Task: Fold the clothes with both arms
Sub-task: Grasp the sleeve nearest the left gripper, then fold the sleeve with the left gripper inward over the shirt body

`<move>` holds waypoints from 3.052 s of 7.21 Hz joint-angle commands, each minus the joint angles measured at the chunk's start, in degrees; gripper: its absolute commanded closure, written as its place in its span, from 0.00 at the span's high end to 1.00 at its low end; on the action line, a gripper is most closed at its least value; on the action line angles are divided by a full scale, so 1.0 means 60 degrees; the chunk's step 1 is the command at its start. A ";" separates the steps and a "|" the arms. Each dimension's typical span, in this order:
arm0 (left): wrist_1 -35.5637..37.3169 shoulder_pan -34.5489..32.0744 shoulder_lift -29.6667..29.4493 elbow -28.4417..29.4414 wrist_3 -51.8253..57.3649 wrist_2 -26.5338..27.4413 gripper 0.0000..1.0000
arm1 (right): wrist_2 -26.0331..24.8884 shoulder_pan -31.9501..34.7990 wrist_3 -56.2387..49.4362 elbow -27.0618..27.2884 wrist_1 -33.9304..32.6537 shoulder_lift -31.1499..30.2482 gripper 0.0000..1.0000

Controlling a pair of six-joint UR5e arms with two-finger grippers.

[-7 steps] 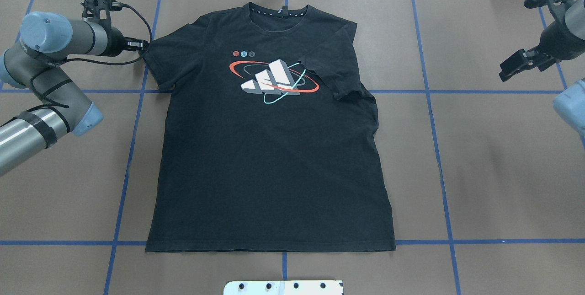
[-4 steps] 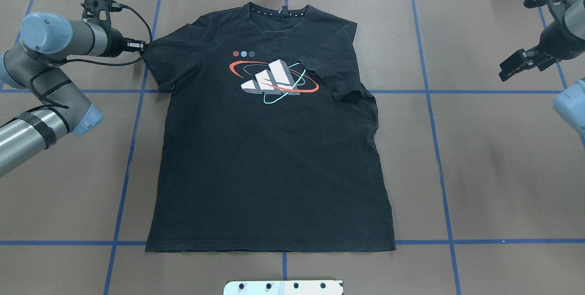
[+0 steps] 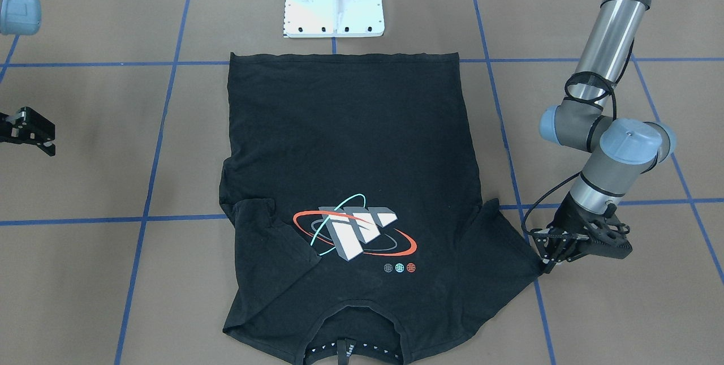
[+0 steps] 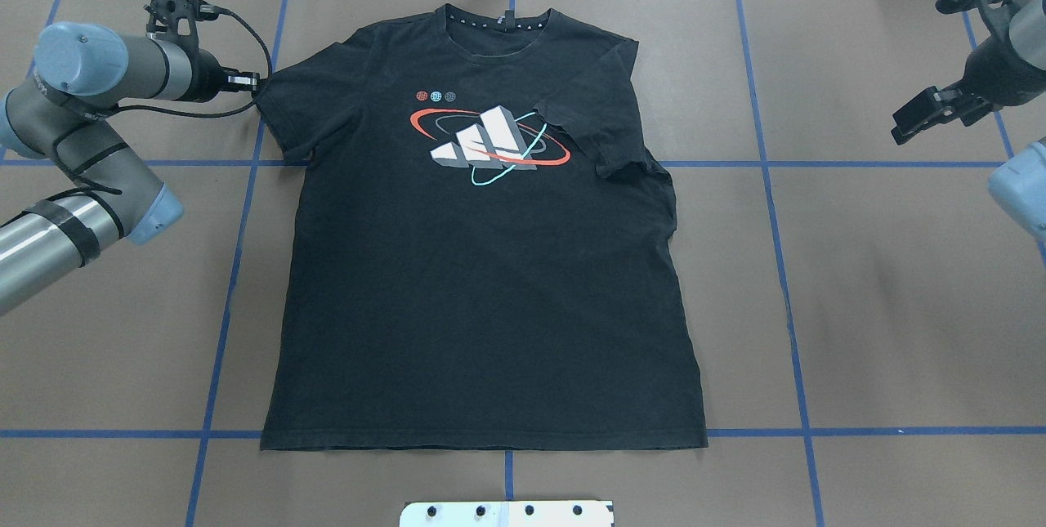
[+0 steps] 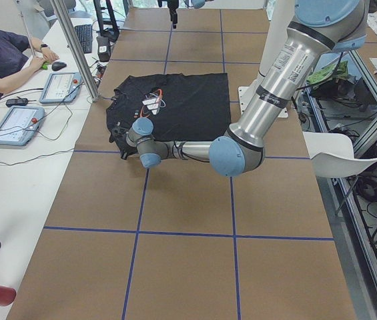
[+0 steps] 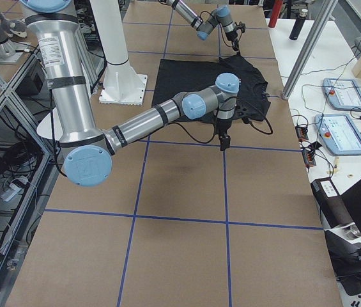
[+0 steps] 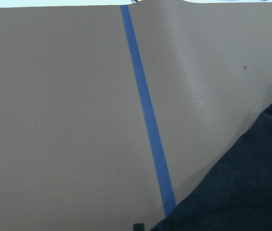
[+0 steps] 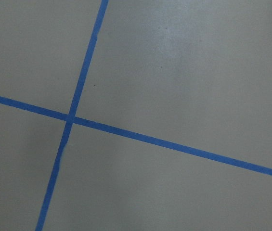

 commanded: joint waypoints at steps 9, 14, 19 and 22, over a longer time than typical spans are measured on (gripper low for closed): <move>0.1994 0.1015 -0.2412 -0.0562 -0.4539 -0.0450 0.00 | 0.0000 0.0000 0.0034 0.0014 0.0000 0.0015 1.00; 0.2550 0.1678 -0.3132 -0.0342 -0.5437 0.0037 0.00 | 0.0000 -0.0015 0.0049 0.0000 0.0000 0.0015 1.00; 0.2551 0.1605 -0.2667 -0.0997 -0.4138 -0.0021 1.00 | 0.0000 -0.0335 0.1413 0.0043 0.0203 0.0045 1.00; 0.3935 0.1852 -0.0722 -0.4123 -0.3783 -0.0387 1.00 | -0.0102 -0.1650 0.4976 0.0262 0.2806 -0.0422 1.00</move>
